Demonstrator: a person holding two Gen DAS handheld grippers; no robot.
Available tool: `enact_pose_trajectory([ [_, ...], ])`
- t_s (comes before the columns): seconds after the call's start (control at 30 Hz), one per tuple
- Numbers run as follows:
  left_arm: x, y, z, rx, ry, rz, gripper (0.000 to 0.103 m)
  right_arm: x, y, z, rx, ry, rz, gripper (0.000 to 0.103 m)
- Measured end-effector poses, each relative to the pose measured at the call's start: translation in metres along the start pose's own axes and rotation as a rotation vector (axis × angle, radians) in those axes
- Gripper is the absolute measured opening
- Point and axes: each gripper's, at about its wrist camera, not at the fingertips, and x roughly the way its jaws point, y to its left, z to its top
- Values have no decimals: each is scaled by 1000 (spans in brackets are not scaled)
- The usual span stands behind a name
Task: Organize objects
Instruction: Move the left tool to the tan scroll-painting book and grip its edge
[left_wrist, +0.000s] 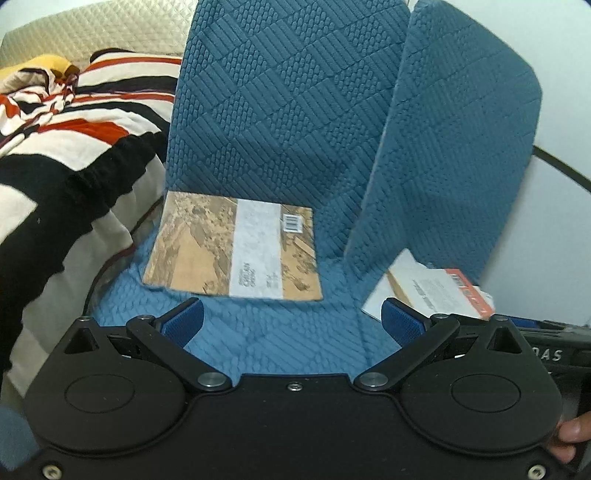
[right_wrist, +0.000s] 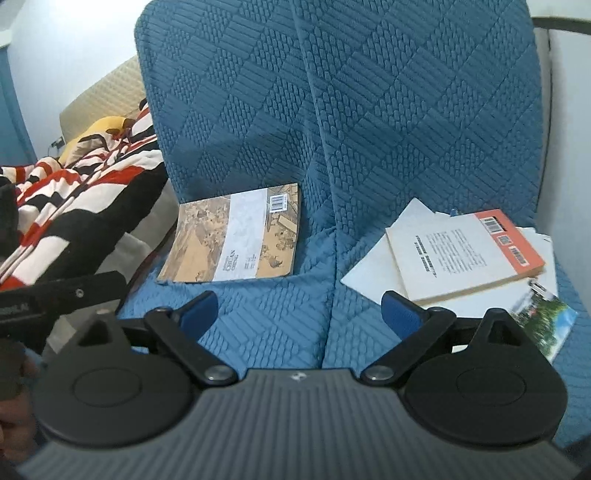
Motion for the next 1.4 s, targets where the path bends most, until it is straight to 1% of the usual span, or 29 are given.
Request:
enact_pose_trajectory([
  [0.13,29,7,4,-17,20,13,102,22,-6,9,-5,16,16,92],
  [0.23,48,12,6,-14,16,25,102,38,-10,14,-4,19,24,91],
  [0.3,62,15,8,-14,16,14,103,51,-12,18,-6,24,29,86],
  [0.4,80,19,13,-13,63,-1,103,72,-16,21,-12,32,26,85],
  [0.57,109,24,15,-1,72,-1,103,106,-20,27,-15,48,44,84],
  [0.67,126,31,19,-11,85,25,103,128,-19,30,-39,57,76,83],
  [0.73,138,36,22,-21,102,45,103,141,-14,31,-65,68,70,82],
  [0.83,157,46,25,-50,136,53,102,161,-7,32,-107,78,79,82],
  [0.9,171,53,25,-83,171,81,102,174,-5,33,-116,99,90,82],
  [0.97,184,60,26,-109,204,99,98,187,-6,34,-75,132,116,82],
  [1.03,193,65,26,-117,215,103,96,197,-7,35,-37,156,143,82],
  [1.07,195,67,26,-121,218,105,95,201,-6,35,-30,154,153,82],
  [1.13,201,72,24,-146,237,96,92,207,-3,35,-36,155,144,82],
  [1.2,208,80,23,-191,257,80,82,214,0,35,-45,165,148,82],
  [1.27,214,86,22,-232,270,72,76,219,2,36,-48,172,148,82],
  [1.33,219,89,21,-252,283,69,71,226,2,36,-45,176,151,81],
  [1.4,224,90,17,-267,304,68,66,234,-1,36,-36,189,165,74],
])
